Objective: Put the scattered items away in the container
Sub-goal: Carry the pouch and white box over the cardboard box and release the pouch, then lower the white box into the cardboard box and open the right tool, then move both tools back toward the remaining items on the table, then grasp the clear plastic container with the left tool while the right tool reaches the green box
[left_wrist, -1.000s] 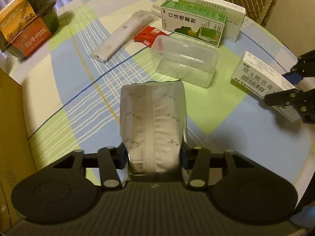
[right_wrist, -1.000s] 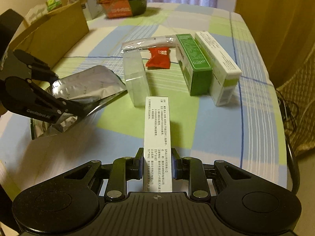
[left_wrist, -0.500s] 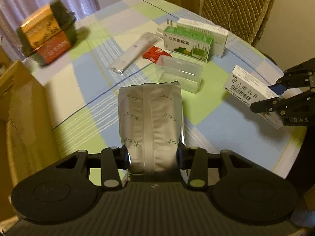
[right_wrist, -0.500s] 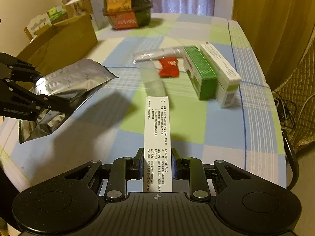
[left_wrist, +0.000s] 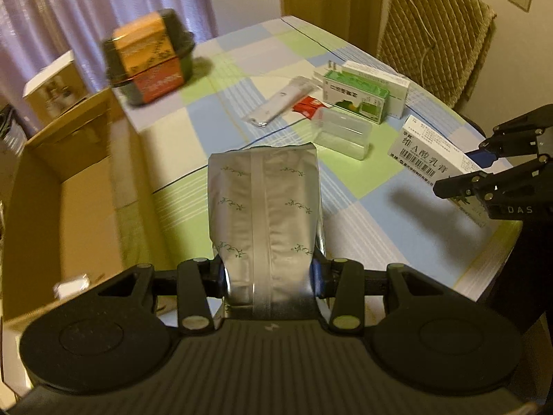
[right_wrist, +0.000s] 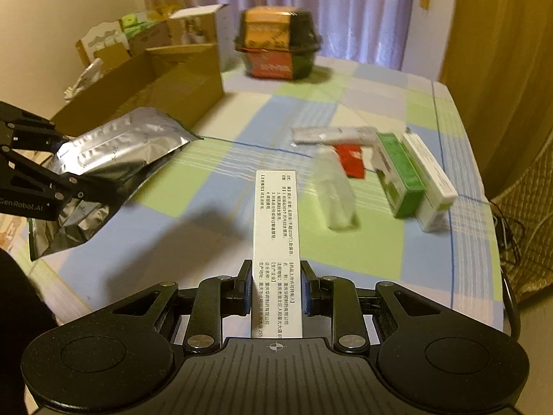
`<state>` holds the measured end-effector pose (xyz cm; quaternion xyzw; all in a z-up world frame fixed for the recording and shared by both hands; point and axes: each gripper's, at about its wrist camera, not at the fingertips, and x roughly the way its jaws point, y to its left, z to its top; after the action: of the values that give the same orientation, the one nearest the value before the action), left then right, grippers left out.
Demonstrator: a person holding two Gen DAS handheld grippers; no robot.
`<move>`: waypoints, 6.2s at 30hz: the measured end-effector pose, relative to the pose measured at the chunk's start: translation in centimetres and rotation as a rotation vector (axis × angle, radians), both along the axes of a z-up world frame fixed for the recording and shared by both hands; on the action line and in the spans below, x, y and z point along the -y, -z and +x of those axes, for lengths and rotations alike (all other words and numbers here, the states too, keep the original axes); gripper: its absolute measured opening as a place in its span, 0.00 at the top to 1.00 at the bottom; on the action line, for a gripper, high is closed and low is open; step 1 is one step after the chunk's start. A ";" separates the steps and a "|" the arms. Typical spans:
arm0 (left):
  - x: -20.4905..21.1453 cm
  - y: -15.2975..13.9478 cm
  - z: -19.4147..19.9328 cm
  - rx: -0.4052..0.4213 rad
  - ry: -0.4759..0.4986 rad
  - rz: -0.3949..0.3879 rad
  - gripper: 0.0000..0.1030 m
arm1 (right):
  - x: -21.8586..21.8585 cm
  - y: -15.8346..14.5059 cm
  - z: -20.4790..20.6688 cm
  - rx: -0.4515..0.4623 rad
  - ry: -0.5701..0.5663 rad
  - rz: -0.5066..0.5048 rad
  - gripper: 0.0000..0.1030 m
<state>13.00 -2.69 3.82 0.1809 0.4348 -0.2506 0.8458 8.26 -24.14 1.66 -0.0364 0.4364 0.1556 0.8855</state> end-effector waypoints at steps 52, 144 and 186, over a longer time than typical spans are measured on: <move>-19.3 2.2 22.2 0.140 -0.371 -0.033 0.24 | -21.3 -3.4 20.8 0.076 -0.211 0.160 0.72; 6.3 2.2 5.1 0.115 0.215 -0.124 0.01 | 8.7 3.5 2.5 0.050 0.281 0.063 0.06; 9.3 10.6 6.1 -0.018 0.116 -0.121 0.17 | 10.8 5.8 8.9 0.107 0.266 0.037 0.07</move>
<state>19.12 -12.00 -6.78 0.1523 0.4151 -0.3267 0.8353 17.18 -34.95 -4.10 0.0299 0.3863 0.0428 0.9209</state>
